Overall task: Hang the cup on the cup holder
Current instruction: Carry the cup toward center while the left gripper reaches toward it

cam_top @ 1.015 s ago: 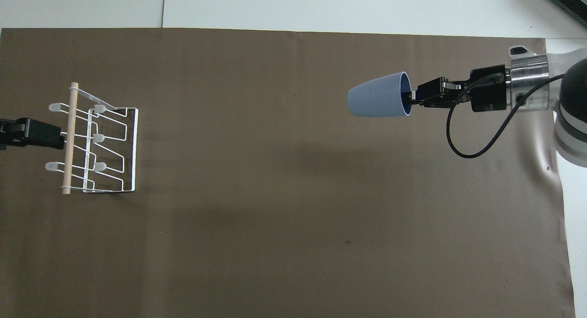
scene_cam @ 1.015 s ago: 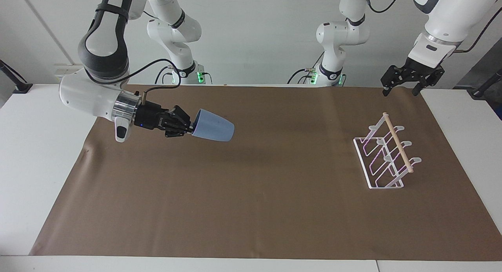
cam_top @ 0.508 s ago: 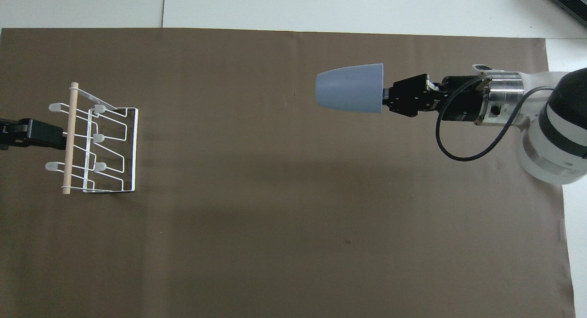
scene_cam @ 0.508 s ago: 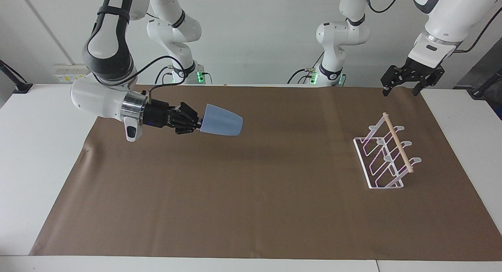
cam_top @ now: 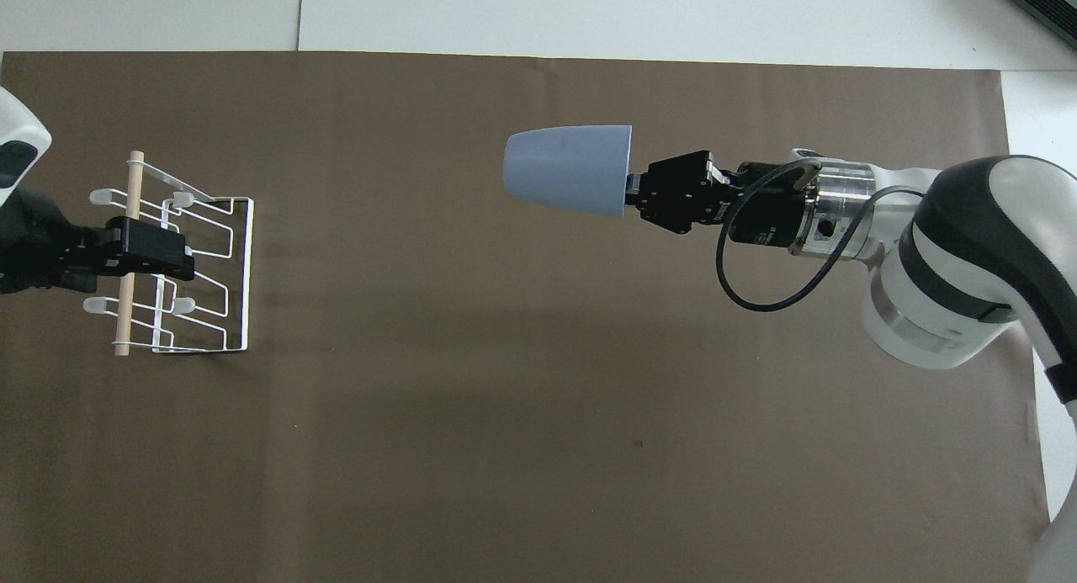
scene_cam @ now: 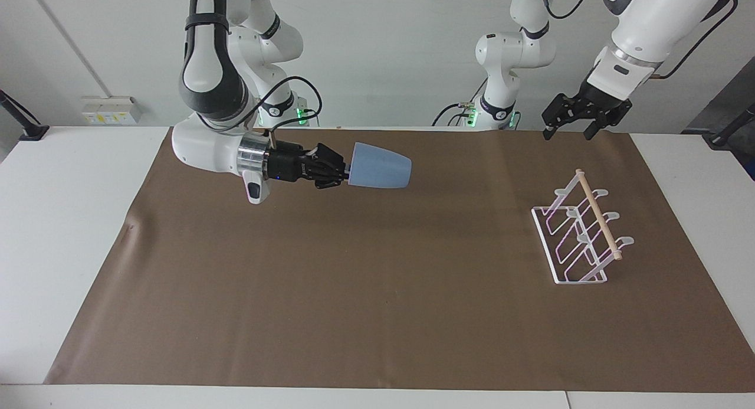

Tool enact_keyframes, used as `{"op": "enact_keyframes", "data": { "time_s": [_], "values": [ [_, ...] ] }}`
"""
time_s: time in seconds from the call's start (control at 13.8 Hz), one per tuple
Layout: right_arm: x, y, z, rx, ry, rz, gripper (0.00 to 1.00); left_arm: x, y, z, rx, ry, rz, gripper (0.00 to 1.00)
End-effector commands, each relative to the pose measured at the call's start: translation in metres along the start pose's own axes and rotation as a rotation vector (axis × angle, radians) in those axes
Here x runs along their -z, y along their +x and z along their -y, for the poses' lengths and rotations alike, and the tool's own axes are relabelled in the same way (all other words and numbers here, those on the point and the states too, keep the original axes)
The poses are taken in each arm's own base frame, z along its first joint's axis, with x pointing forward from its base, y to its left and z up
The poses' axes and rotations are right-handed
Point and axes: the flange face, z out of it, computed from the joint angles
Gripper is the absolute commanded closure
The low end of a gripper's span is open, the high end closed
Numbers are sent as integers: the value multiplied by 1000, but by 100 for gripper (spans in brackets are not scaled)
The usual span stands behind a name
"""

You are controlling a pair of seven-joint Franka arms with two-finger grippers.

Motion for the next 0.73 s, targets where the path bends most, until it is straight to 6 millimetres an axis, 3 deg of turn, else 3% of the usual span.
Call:
{"op": "enact_keyframes", "data": {
  "time_s": [0.0,0.29,0.65],
  "values": [
    [-10,-13,-6,-43,27,-17,100,3,-3,-27,138,-101,-17,0],
    [-30,-23,-9,-68,46,-24,100,-7,2,-58,439,-208,48,0],
    [-35,-24,-14,-78,49,-14,100,-18,20,-109,852,-315,101,0]
  ]
}}
